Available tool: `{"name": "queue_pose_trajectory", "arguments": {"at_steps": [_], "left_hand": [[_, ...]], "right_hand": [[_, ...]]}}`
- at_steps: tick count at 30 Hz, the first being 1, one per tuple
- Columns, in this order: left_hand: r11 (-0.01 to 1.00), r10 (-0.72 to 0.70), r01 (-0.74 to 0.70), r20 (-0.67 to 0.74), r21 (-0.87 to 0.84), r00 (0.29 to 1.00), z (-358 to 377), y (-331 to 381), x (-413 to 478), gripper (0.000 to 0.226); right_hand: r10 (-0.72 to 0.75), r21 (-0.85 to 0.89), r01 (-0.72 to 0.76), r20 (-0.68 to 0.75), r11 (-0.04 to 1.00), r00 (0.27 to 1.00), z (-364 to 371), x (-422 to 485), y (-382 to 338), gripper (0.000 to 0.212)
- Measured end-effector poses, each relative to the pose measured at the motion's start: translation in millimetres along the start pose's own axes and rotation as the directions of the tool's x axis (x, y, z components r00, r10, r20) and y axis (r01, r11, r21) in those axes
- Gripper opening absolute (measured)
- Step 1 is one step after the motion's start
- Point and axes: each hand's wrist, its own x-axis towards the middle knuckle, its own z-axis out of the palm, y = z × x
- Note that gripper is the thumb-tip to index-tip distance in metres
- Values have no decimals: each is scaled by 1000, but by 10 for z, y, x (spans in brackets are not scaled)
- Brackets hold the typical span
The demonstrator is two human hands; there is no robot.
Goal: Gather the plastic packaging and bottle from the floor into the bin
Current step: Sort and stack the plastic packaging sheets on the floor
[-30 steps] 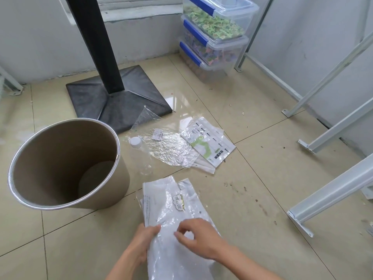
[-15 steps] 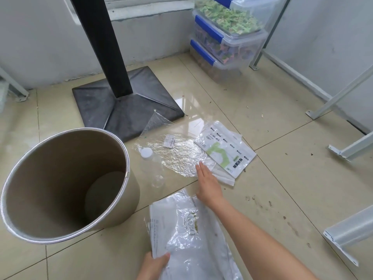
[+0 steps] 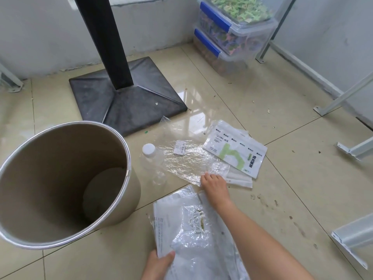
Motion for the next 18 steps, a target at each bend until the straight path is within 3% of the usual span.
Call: {"name": "queue_pose_trajectory", "arguments": {"at_steps": [2, 6, 9, 11, 15, 18], "left_hand": [[1000, 3, -3, -3, -7, 1000, -6, 4, -1, 45], [1000, -16, 16, 13, -26, 1000, -3, 15, -37, 43], [997, -48, 47, -10, -55, 999, -2, 54, -104, 37], [994, -68, 66, -20, -85, 998, 14, 97, -177, 35], [984, -96, 90, -31, -150, 995, 74, 211, -323, 43], [966, -95, 80, -49, -246, 994, 125, 328, -412, 32]], "right_hand": [[85, 84, -86, 12, 993, 996, -132, 7, -8, 16], [339, 401, -270, -111, 875, 934, -302, -43, 109, 33], [499, 586, -286, -238, 758, 833, -545, -206, 278, 18], [545, 619, -264, -321, 740, 775, -747, -388, 400, 13], [448, 518, -138, -541, 844, 712, -1007, -928, 508, 11], [229, 464, 87, -580, 881, 782, -1017, -1358, 349, 8]]}}
